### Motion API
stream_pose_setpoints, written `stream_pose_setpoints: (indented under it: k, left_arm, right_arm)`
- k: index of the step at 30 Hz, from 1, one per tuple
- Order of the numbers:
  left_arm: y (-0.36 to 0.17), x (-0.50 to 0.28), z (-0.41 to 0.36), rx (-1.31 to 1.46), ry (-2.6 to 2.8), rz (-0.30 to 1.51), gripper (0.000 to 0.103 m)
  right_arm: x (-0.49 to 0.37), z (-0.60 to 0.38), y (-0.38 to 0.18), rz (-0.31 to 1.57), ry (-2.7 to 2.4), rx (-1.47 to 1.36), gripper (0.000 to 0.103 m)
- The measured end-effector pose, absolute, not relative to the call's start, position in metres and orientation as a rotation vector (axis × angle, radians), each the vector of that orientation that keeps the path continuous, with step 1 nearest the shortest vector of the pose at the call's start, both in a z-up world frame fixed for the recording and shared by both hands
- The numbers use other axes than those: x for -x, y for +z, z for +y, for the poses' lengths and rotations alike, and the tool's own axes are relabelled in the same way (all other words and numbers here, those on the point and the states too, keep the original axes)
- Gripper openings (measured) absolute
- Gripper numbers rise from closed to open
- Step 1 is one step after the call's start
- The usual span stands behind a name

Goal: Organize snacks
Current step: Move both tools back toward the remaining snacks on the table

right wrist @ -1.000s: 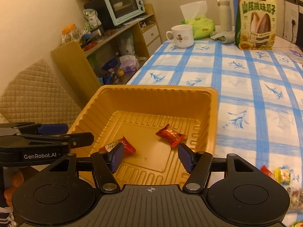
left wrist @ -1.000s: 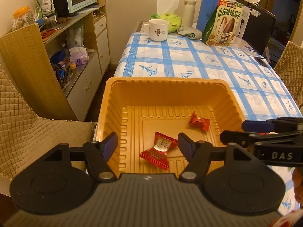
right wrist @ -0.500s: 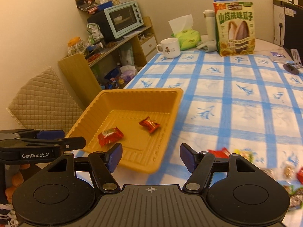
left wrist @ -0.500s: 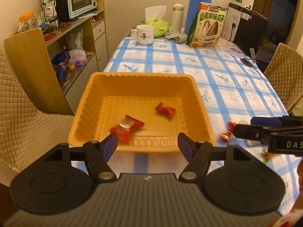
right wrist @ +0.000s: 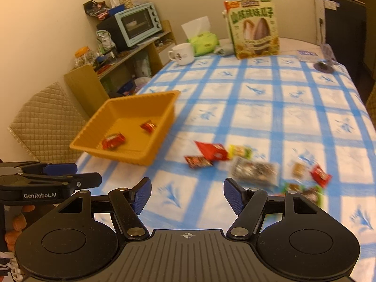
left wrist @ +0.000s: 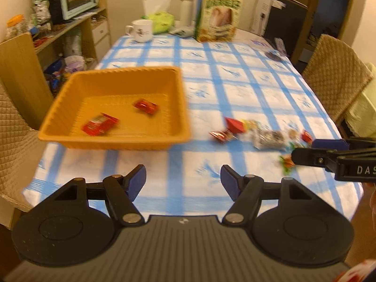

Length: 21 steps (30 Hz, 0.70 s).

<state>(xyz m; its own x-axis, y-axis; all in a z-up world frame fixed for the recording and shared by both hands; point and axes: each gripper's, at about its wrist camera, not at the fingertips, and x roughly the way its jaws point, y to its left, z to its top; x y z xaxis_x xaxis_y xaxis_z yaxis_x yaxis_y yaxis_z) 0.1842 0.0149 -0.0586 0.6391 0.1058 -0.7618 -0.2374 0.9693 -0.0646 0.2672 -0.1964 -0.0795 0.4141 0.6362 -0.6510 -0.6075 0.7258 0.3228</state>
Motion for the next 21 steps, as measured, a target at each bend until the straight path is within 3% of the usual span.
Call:
stream_pose_setpoints:
  k: [21]
  left_arm:
    - [-0.090,-0.238,-0.095,-0.010,-0.039,0.862,0.066]
  right_arm:
    - [-0.275,-0.325,-0.105,0.889,0.557,-0.129,0.068]
